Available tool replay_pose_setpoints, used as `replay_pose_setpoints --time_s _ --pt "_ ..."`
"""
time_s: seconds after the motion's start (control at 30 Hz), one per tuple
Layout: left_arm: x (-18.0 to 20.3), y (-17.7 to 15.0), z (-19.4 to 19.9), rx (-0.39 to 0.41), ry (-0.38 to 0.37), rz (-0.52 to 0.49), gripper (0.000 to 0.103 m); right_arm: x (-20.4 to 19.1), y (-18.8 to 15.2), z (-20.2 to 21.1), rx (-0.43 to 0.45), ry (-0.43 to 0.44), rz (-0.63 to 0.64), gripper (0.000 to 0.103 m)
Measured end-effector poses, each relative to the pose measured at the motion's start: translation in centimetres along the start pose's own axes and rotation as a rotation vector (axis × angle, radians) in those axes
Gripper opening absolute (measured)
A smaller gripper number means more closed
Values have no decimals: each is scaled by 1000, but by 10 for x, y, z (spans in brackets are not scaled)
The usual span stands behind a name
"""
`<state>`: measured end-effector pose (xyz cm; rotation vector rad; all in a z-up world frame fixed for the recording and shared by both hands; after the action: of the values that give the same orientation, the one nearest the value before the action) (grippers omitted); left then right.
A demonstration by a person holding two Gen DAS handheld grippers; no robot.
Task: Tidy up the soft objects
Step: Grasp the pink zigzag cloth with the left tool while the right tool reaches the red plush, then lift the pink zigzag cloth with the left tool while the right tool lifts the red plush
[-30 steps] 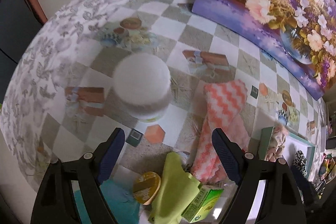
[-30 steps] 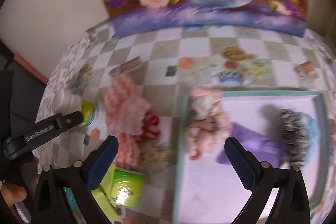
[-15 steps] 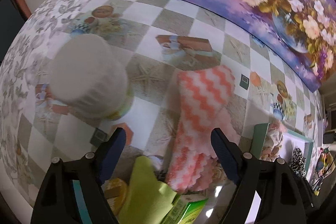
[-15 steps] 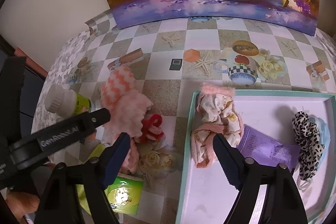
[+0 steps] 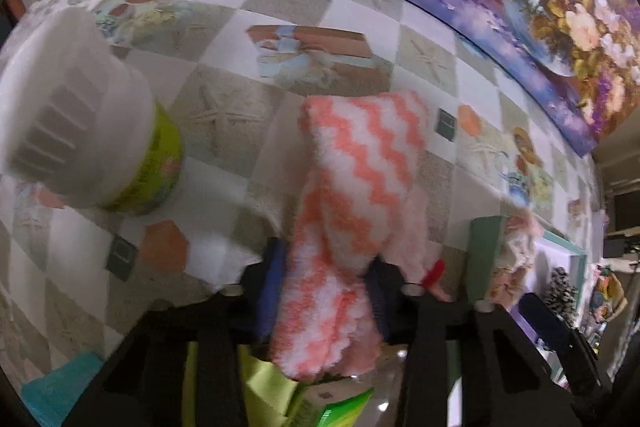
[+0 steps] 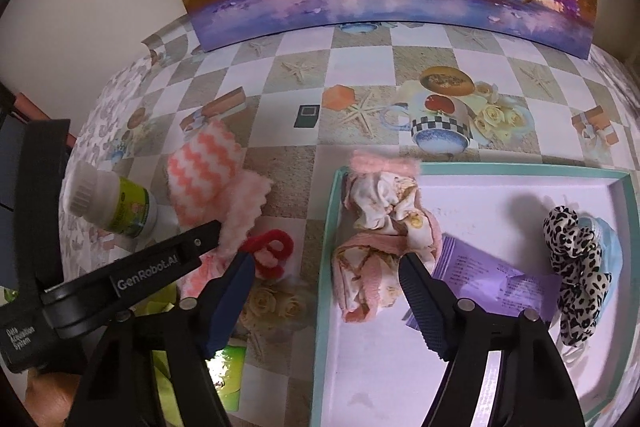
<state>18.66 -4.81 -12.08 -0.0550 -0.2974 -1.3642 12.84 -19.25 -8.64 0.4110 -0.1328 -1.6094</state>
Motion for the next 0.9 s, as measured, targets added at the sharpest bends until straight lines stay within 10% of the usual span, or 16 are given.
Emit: replay_pose_setpoints --time_s 0.17,0.9 --pt "-4 0 0 -4 -19 29 16 -4 2 2 12 6 19 75" --pt "-42 8 5 -12 10 165 16 -63 -4 -41 -56 57 201 59"
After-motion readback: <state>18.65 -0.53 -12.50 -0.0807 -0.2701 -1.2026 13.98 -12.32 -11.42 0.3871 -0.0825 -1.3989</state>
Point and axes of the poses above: each gripper's, at about its wrist camera, not at the fingertips, and z roughly against the way its jaws point, x to its right, y to its top, the point moved 4 cm from there along -z, roughly the way its jaws point, and after that the axes turned 10 degrees about z, right-handed, at the moved point
